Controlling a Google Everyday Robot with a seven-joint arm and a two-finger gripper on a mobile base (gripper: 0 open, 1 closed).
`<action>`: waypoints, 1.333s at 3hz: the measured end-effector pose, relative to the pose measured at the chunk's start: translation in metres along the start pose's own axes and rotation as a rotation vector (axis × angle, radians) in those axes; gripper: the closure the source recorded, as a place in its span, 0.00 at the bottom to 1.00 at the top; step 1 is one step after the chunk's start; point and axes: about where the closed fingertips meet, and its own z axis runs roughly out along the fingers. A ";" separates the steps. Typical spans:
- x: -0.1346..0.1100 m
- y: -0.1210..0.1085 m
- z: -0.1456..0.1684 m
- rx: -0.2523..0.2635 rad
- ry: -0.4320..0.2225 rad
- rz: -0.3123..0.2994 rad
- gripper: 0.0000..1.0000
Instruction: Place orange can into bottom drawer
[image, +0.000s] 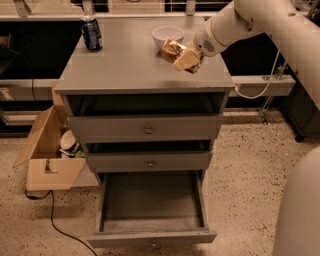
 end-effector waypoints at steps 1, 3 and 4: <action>0.000 0.001 0.002 -0.005 0.002 -0.003 1.00; 0.019 0.090 -0.023 -0.053 -0.056 -0.055 1.00; 0.049 0.153 -0.004 -0.064 -0.019 -0.023 1.00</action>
Offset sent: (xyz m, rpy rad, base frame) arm -0.0939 0.0200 -0.0422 0.0881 0.0419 0.1765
